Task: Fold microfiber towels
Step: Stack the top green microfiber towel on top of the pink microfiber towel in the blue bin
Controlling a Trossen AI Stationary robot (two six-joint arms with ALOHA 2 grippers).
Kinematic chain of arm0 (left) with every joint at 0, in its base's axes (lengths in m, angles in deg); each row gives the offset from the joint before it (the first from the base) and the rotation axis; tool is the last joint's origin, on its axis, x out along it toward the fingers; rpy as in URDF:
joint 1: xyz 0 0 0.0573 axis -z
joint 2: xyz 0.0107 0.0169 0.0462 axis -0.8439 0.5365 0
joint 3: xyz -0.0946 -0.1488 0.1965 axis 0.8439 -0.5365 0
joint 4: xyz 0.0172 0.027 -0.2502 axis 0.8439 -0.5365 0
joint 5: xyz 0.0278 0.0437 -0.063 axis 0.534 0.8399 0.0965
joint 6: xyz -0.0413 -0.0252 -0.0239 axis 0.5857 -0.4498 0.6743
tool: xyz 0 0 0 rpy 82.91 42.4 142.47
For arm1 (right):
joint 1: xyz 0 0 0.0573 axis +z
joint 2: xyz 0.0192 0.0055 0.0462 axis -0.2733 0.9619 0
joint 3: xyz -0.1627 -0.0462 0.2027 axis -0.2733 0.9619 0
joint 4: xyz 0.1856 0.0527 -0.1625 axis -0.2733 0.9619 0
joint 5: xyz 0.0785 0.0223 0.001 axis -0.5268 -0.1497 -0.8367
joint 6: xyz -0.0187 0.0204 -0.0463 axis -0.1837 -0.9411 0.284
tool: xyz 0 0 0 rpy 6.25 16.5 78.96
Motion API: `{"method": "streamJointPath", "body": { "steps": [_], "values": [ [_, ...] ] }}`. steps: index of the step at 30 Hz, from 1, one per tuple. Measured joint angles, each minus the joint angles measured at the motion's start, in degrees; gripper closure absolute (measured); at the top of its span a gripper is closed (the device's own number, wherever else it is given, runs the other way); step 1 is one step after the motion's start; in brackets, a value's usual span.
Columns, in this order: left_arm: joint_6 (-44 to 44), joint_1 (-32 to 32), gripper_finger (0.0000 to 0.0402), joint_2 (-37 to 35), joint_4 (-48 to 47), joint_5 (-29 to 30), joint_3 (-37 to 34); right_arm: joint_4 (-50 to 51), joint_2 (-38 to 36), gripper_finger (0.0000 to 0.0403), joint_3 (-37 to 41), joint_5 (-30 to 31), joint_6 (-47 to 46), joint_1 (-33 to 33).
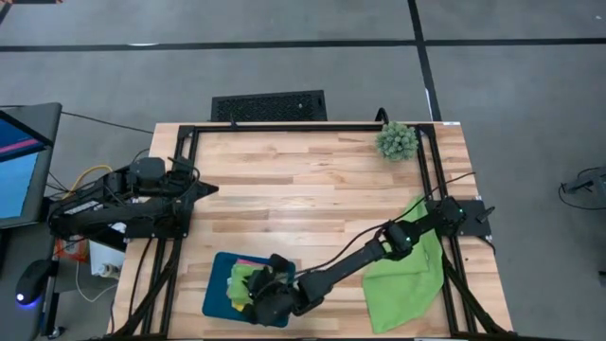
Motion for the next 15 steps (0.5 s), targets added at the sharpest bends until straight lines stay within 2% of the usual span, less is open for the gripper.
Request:
{"method": "streamJointPath", "body": {
  "steps": [4, 8, 11, 15],
  "values": [
    [0.0, 0.0, 0.0402, 0.0, 0.0, 0.3, 0.0, -1.3, -2.7, 0.0333, -0.2, 0.4, 3.3, -0.3],
    [-0.5, 0.0, 0.0401, 0.0, -0.2, 0.3, 0.0, -8.0, -2.8, 0.0333, 0.0, 0.4, 8.6, -0.4],
    [-1.1, 0.0, 0.0401, 0.0, -0.2, 0.3, 0.0, -11.6, -2.0, 0.0333, -0.4, -1.8, 11.0, -0.3],
    [-1.9, 0.0, 0.0401, 0.0, -0.5, 0.5, 0.0, -10.9, -0.1, 0.0333, 1.2, -3.7, 11.0, -0.3]
  ]
}}
